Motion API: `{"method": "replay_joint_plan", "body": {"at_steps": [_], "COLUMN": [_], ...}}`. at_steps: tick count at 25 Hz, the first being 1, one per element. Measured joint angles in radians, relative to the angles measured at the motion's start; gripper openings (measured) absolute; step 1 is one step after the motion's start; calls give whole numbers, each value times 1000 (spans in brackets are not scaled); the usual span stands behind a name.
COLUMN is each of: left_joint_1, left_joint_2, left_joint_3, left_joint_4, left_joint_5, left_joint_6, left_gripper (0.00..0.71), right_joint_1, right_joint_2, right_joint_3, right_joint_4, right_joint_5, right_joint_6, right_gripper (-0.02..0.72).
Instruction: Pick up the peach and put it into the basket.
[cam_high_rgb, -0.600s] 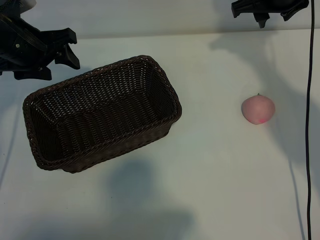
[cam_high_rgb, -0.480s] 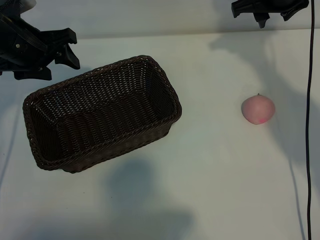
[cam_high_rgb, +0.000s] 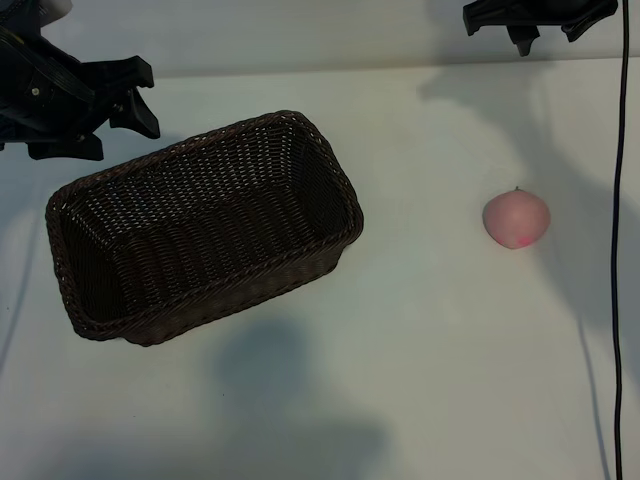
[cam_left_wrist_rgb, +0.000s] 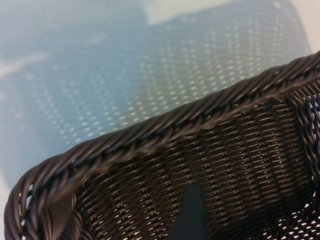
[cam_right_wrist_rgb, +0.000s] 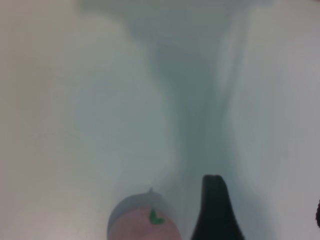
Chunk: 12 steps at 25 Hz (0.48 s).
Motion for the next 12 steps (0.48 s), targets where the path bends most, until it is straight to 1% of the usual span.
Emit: {"method": "replay_joint_plan", "body": {"at_steps": [7,12], "left_joint_1": [0,0], "left_joint_2": [0,0], "left_joint_3": [0,0], "left_joint_4": [0,0], "left_joint_5": [0,-31], "left_joint_6": [0,-1], "left_gripper": [590,590], "right_joint_1": [0,0], "right_joint_2": [0,0], "right_joint_3": [0,0], "right_joint_4": [-1,-1], "right_joint_5": [0,0], "right_joint_6": [0,0], "right_gripper": [472,472]}}
